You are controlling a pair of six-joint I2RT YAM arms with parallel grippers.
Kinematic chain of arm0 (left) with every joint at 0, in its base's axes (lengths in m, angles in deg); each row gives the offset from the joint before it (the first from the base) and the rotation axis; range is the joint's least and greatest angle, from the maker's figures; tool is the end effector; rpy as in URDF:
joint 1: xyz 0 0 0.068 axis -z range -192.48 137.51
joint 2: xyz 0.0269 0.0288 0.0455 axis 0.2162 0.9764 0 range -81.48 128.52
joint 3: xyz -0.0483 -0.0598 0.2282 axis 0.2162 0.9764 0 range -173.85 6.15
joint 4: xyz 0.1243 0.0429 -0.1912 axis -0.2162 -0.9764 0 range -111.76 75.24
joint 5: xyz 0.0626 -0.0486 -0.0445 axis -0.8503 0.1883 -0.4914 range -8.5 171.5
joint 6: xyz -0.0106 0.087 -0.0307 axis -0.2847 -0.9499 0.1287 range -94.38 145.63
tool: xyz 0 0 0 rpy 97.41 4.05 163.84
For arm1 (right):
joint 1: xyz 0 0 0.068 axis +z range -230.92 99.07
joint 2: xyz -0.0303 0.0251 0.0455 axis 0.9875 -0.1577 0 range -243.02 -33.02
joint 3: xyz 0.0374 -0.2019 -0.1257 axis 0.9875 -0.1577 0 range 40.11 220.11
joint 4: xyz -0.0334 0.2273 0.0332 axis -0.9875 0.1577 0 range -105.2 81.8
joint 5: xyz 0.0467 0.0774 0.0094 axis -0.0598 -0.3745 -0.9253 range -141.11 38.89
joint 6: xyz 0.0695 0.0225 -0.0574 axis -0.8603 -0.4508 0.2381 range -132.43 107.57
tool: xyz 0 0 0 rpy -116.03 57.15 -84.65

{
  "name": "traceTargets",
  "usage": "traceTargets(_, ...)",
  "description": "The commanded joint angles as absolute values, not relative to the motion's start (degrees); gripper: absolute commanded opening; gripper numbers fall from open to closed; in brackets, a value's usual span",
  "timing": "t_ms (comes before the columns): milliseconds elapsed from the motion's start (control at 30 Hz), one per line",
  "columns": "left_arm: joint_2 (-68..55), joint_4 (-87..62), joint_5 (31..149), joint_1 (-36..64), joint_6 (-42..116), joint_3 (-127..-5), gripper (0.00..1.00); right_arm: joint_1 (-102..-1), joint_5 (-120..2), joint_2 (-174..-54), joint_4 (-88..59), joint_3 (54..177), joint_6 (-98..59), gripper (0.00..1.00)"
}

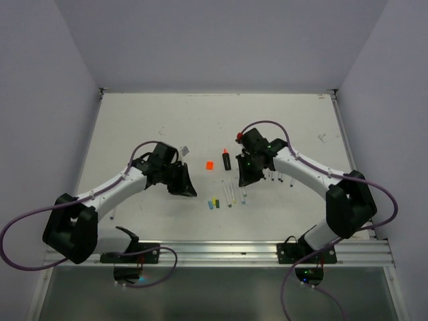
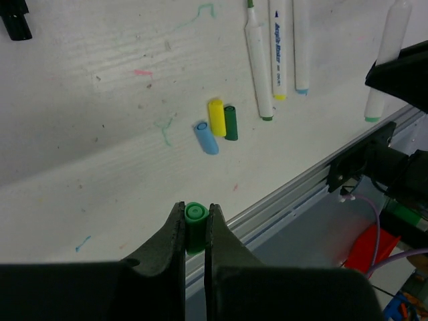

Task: Open the pen caps

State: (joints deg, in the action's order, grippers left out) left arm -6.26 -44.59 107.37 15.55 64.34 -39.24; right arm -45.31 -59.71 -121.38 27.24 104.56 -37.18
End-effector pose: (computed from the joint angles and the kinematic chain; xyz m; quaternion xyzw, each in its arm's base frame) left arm 0.2047 -0.1505 0.1539 -0.0292 0.9420 -0.3207 0.0942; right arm 0.2331 0.1823 0.1690 -0.1077 0.9702 0.1661 0.1398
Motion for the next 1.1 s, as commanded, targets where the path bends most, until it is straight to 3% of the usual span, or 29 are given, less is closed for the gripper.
traceTargets(0, -7.0, -41.4, 108.8, 17.0, 61.0, -37.6, 0.0, -45.8, -52.4, -122.3, 27.3, 103.5, -34.2, 0.0)
traceTargets(500, 4.6, -35.9, 105.3, 23.9, 63.1, -35.6, 0.01, -47.5, -49.1, -129.2, 23.7, 99.5, -33.2, 0.0)
traceTargets(633, 6.3, -34.0, 106.1, 24.2, 63.2, -36.2, 0.1, -47.6, -49.8, -130.8, 23.0, 100.3, -33.3, 0.0)
traceTargets(700, 6.8, -33.9, 106.0, 24.3, 63.2, -36.5, 0.21, -47.6, -50.5, -131.4, 23.0, 100.8, -33.4, 0.0)
traceTargets(767, 6.8, -33.8, 105.7, 24.4, 63.4, -36.3, 0.26, -47.5, -50.9, -132.1, 23.1, 101.4, -33.3, 0.09)
traceTargets(900, 6.8, -33.3, 105.6, 24.4, 63.4, -35.2, 0.37, -47.5, -50.9, -133.0, 23.0, 102.0, -33.2, 0.14)
traceTargets(1067, 5.9, -33.5, 103.9, 24.4, 63.2, -34.9, 0.43, -47.6, -52.2, -133.7, 22.9, 102.2, -33.1, 0.21)
